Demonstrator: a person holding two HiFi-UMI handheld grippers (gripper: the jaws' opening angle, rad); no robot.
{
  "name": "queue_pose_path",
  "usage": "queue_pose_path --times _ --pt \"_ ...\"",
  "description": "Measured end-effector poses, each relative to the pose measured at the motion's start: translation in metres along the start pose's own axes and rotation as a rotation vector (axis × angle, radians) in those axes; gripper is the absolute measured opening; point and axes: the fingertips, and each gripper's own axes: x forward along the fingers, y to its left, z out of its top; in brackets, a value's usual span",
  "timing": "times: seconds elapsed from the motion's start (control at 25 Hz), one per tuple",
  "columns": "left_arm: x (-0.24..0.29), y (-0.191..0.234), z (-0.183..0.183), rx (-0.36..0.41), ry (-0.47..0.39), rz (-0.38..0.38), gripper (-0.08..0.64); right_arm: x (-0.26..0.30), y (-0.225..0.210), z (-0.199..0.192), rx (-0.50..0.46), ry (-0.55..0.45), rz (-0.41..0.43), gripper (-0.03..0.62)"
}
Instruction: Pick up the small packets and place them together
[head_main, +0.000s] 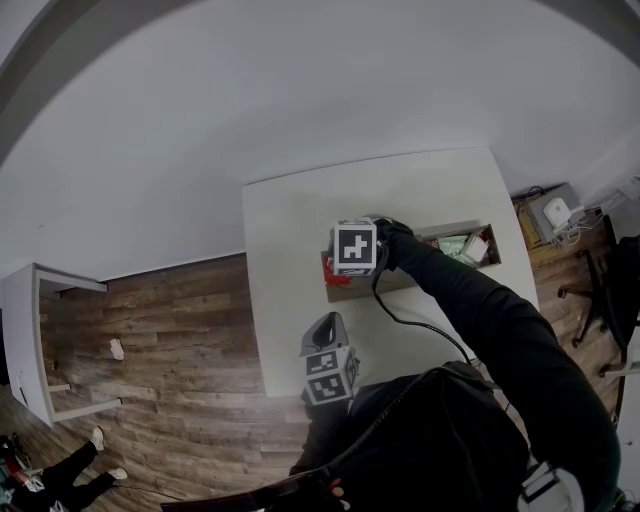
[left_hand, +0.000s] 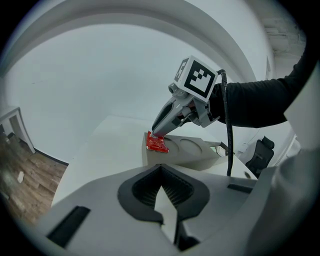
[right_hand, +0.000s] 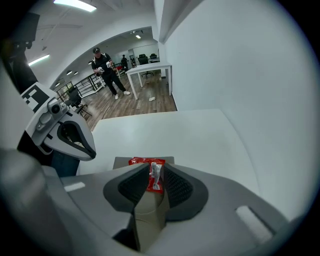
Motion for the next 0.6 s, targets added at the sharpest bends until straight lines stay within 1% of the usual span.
queue_pose_path --times 0.04,0.12,0.2,0.36,0.44,0.52,0.6 --pt "0.0 0.0 -0.001 -0.001 0.004 0.001 0.0 0.0 0.001 -0.002 -0.003 0.006 0.001 0.095" --pt "-0.001 0.001 -0.004 0.005 0.003 0.002 0.0 0.0 0.0 -0.004 -0.007 0.008 -0.009 0.098" --pt "-0.002 0.001 -0.005 0.009 0.009 0.004 0.0 -0.004 -0.003 -0.004 0.0 -0.014 -0.028 0.099" --pt "-0.001 -0.006 0.002 0.016 -0.005 -0.002 0.0 -0.025 -0.012 -0.003 0.023 -0.083 -0.07 0.1" --pt "0.003 -0.009 0.004 0.016 -0.003 -0.012 0.0 -0.041 -0.016 -0.006 0.052 -0.13 -0.082 0.099" --pt "0.007 -0.014 0.008 0.026 -0.003 -0.024 0.0 -0.059 -0.018 -0.016 0.089 -0.175 -0.103 0.1" --pt "0.012 -0.023 0.01 0.044 -0.002 -0.043 0.0 -0.079 -0.022 -0.033 0.121 -0.208 -0.142 0.1"
